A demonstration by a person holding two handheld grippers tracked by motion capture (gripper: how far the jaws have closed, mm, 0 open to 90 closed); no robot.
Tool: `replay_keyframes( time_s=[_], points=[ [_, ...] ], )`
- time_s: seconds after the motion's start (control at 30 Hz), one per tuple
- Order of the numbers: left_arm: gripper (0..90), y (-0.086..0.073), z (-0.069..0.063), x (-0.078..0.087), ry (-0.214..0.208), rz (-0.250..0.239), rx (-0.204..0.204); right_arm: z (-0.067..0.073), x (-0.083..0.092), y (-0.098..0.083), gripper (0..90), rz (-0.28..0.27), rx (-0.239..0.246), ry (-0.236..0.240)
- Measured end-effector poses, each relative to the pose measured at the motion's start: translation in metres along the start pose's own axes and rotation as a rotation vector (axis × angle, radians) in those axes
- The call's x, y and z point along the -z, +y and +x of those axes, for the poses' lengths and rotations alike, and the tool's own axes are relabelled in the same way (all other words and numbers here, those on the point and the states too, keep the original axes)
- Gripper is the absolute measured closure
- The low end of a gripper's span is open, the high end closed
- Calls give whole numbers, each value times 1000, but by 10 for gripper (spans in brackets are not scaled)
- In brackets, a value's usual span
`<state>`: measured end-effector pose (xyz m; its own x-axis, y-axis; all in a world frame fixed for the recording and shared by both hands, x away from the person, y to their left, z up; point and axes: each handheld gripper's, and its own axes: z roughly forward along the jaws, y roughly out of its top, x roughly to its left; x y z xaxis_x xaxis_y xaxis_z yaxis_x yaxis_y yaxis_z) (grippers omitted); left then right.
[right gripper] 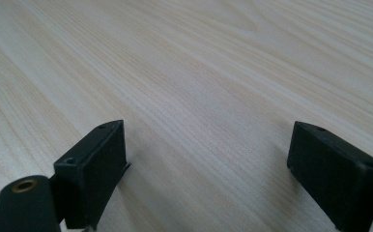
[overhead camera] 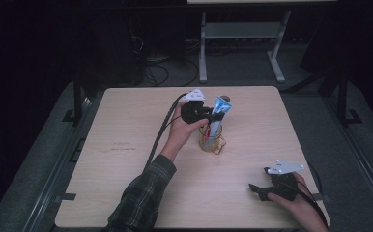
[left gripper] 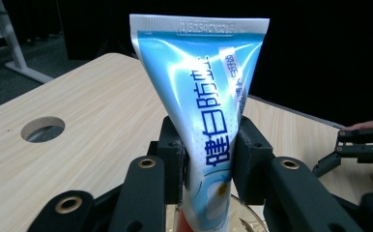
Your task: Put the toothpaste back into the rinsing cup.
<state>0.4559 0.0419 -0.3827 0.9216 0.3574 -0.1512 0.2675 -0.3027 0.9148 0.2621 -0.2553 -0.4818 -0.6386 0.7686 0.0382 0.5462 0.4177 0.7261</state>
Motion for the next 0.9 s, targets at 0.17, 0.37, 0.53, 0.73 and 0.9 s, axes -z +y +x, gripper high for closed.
replay_keyframes(
  time_s=[0.17, 0.37, 0.53, 0.73, 0.9],
  points=[
    [591, 2, 0, 0, 7, -4, 0, 0, 0, 0, 129, 0, 0, 0],
    [473, 3, 0, 1, 29, 17, 0, 0, 0, 0, 130, 0, 0, 0],
    [380, 4, -1, 4, 61, 15, 11, 0, 0, 0, 129, 0, 0, 0],
    [356, 5, -2, 11, 95, 32, 7, 0, 0, 0, 130, 0, 1, 0],
    [354, 4, -1, 19, 107, 37, 19, 0, 0, 0, 130, 1, 0, -2]
  ],
)
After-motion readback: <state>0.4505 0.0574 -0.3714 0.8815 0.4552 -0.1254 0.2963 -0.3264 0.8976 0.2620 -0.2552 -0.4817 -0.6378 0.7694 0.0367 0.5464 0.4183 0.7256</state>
